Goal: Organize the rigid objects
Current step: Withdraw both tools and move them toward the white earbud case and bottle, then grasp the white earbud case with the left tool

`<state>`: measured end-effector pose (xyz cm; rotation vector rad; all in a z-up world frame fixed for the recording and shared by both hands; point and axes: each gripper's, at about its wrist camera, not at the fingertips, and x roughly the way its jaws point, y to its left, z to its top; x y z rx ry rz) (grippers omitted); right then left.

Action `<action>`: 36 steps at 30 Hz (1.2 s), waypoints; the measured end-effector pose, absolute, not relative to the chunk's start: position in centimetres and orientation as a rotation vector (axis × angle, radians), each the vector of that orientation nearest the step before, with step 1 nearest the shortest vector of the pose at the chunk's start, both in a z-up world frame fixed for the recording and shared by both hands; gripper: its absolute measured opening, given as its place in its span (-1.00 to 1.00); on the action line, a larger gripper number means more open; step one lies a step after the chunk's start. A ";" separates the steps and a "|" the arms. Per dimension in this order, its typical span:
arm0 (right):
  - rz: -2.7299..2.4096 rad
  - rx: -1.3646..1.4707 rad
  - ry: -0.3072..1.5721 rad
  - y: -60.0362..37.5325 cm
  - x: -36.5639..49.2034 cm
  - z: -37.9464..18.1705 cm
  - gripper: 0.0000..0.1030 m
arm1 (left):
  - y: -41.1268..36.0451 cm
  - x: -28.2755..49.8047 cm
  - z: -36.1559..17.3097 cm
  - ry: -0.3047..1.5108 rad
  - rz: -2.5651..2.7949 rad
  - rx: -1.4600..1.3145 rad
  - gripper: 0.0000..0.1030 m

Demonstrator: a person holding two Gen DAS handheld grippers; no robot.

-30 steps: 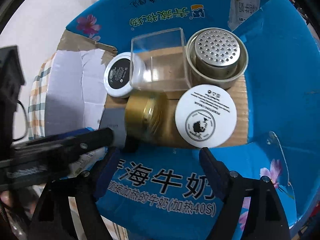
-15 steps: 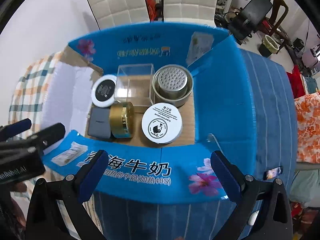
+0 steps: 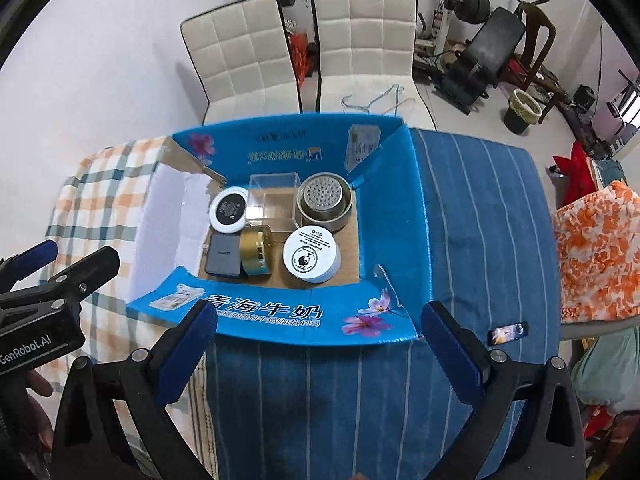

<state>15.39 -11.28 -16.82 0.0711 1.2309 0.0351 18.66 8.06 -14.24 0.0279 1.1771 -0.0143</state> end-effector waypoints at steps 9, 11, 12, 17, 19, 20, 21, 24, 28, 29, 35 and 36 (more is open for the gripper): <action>0.078 0.077 1.169 -11.6 12.3 -11.6 1.00 | 7.2 15.6 -9.2 1.092 -0.013 0.046 1.00; 0.089 0.081 1.157 -11.8 11.9 -10.7 1.00 | 7.3 14.9 -8.3 1.073 -0.010 0.038 1.00; 0.093 0.084 1.149 -12.0 11.7 -10.3 1.00 | 7.4 14.7 -8.0 1.069 -0.007 0.034 1.00; 0.116 0.085 1.136 -12.6 11.1 -9.1 1.00 | 7.5 13.6 -6.9 1.048 0.024 0.023 1.00; 0.124 0.086 1.134 -12.9 10.9 -8.9 1.00 | 7.2 13.3 -6.6 1.044 0.031 0.021 1.00; 0.129 0.086 1.136 -13.1 10.8 -8.9 1.00 | 7.1 13.1 -6.5 1.043 0.031 0.020 1.00; 0.135 0.092 1.137 -13.3 10.8 -8.9 1.00 | 6.8 13.0 -6.4 1.041 0.035 0.022 1.00; 0.139 0.102 1.141 -14.3 10.4 -9.0 1.00 | 5.9 12.6 -6.3 1.041 0.032 0.021 1.00; 0.110 0.121 1.163 -17.4 9.6 -10.0 1.00 | 3.4 12.3 -6.7 1.047 0.013 0.027 1.00; 0.090 0.133 1.177 -19.0 9.2 -10.7 1.00 | 2.4 12.3 -7.1 1.054 0.000 0.030 1.00; -0.059 0.213 1.313 -28.3 6.5 -16.8 1.00 | -6.4 12.0 -12.4 1.133 -0.132 0.146 1.00; -0.100 0.234 1.346 -30.5 5.5 -18.4 1.00 | -8.0 11.9 -13.4 1.145 -0.169 0.168 1.00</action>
